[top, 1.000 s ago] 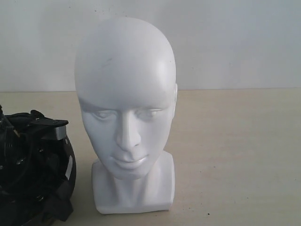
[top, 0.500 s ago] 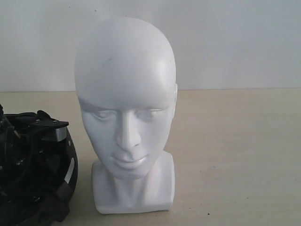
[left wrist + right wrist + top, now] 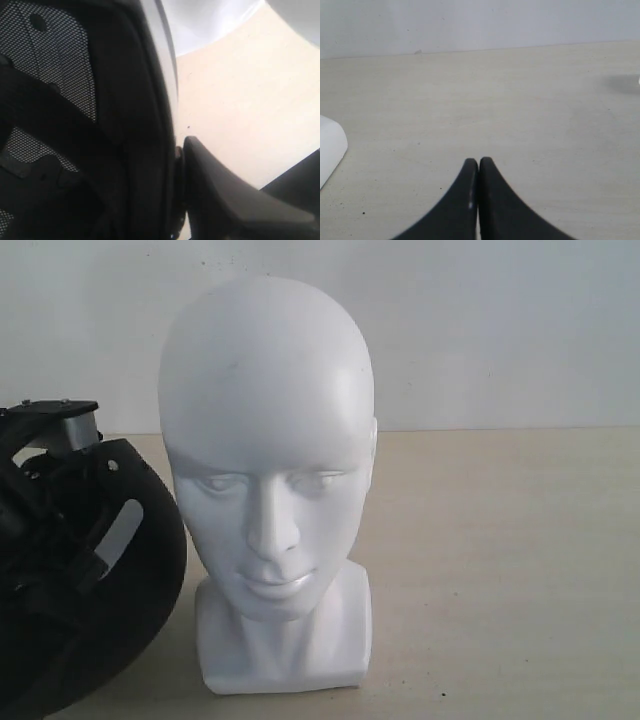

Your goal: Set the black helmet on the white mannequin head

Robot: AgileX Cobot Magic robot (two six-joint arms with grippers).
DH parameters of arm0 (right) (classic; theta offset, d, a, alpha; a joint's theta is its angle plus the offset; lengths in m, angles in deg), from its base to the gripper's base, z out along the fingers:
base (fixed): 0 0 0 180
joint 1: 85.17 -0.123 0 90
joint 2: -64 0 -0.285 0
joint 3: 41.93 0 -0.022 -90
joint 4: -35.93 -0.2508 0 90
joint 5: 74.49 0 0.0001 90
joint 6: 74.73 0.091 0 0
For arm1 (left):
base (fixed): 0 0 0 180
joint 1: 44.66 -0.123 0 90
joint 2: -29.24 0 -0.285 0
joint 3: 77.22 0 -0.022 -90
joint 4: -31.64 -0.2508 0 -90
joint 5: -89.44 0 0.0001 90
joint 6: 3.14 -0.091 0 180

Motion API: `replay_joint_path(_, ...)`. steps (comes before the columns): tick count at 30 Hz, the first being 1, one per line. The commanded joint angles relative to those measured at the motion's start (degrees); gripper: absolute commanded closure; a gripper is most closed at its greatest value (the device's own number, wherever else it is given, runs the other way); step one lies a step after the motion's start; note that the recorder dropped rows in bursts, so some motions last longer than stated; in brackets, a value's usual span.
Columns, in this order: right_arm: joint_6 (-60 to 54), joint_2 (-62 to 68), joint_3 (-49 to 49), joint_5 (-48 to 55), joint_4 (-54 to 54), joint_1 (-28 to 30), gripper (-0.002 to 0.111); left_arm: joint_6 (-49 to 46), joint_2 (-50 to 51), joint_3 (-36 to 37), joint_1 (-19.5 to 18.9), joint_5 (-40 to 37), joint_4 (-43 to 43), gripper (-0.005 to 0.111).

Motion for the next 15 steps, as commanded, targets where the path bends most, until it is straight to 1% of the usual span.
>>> replay_joint_path(1, -0.2, -0.2, 0.0, -0.4, 0.1, -0.1, 0.109, 0.5, -3.7, -1.5, 0.0, -1.1, -2.4, 0.102)
replay_joint_path(4, -0.2, -0.2, 0.0, -0.4, 0.1, -0.1, 0.109, 2.0, -7.0, -2.2, -0.5, -2.4, -5.1, 0.102)
replay_joint_path(9, -0.2, -0.2, 0.0, -0.4, 0.1, -0.1, 0.109, 2.0, -11.1, -5.7, -1.0, -3.6, -5.2, 0.102)
replay_joint_path(15, -0.2, -0.2, 0.0, -0.4, 0.1, -0.1, 0.109, 2.0, -15.1, -10.4, -1.0, -2.7, -5.1, 0.102)
